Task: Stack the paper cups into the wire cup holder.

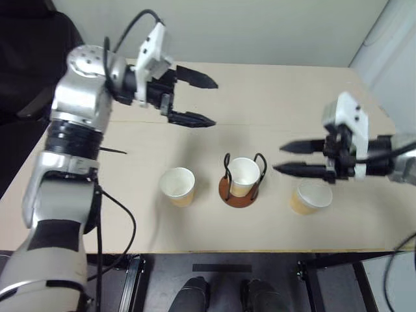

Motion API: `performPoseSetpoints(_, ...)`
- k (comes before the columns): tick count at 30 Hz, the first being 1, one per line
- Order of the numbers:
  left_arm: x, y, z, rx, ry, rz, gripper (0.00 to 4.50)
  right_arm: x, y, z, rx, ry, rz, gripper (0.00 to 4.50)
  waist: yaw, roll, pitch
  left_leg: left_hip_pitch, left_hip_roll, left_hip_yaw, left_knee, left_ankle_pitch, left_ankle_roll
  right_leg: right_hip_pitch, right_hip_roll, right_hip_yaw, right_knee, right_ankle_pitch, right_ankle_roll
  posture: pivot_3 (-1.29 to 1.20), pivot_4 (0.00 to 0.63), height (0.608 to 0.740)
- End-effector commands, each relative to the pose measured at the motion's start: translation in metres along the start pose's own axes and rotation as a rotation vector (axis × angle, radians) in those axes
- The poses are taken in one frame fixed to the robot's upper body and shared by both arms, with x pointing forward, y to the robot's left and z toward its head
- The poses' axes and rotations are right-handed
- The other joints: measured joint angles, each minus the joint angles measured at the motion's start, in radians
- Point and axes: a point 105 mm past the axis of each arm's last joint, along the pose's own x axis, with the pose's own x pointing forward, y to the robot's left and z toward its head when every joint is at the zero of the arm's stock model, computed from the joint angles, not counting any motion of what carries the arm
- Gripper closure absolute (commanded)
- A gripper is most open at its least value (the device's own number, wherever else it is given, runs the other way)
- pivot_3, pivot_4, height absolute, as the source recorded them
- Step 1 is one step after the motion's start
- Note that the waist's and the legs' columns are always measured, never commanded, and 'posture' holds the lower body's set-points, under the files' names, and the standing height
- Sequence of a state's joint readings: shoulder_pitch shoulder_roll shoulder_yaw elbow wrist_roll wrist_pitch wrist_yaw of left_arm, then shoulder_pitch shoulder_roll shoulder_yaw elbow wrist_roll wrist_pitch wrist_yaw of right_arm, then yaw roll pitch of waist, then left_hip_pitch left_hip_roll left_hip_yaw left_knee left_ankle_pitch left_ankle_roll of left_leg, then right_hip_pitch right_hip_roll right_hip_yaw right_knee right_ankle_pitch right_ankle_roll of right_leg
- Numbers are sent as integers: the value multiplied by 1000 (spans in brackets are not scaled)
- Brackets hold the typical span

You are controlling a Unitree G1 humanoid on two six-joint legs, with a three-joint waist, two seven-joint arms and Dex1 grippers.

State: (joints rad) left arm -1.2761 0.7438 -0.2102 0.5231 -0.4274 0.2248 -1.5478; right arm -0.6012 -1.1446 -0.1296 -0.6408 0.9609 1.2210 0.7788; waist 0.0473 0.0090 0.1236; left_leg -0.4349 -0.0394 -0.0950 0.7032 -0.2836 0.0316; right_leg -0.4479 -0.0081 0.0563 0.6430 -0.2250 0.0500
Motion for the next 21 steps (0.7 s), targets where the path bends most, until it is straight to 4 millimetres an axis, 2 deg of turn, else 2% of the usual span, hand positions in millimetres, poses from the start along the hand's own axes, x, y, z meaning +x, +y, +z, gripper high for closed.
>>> performPoseSetpoints(1, -4, -6, 8, 37, 3, -24, 33, -1, -3, -19, -92, 114, -40, 2073, 3, 0, 0, 0, -1, 1, 0, 0, 0, 0, 1, -1, 0, 0, 0, 0, 150, 740)
performPoseSetpoints(4, -4, -7, 5, 53, 19, -21, 33, -4, -10, -42, -121, 202, -63, 2073, 5, 0, 0, 0, -1, 1, 2, 0, 0, 1, 0, -1, 2, 0, 0, 0, 150, 740)
performPoseSetpoints(9, -2, -11, 4, 48, 20, -43, 33, -9, -17, -64, -159, 288, -80, 2073, -2, 0, 0, 3, 0, 3, 4, 0, 1, 2, 0, 0, 4, 1, 1, 0, 150, 740)
performPoseSetpoints(16, 0, -17, 1, 41, 29, -64, 33, -13, -17, -76, -161, 319, -65, 2073, -3, 0, 0, 4, 0, 3, 3, -1, 1, 4, 0, 1, 3, 1, 1, 0, 150, 740)
performPoseSetpoints(21, 1, -17, 0, 38, 28, -62, 33, -8, -18, -86, -165, 343, -55, 2073, -3, 0, 0, 5, 0, 3, 3, -1, 1, 5, 0, 1, 3, 1, 1, 0, 150, 740)
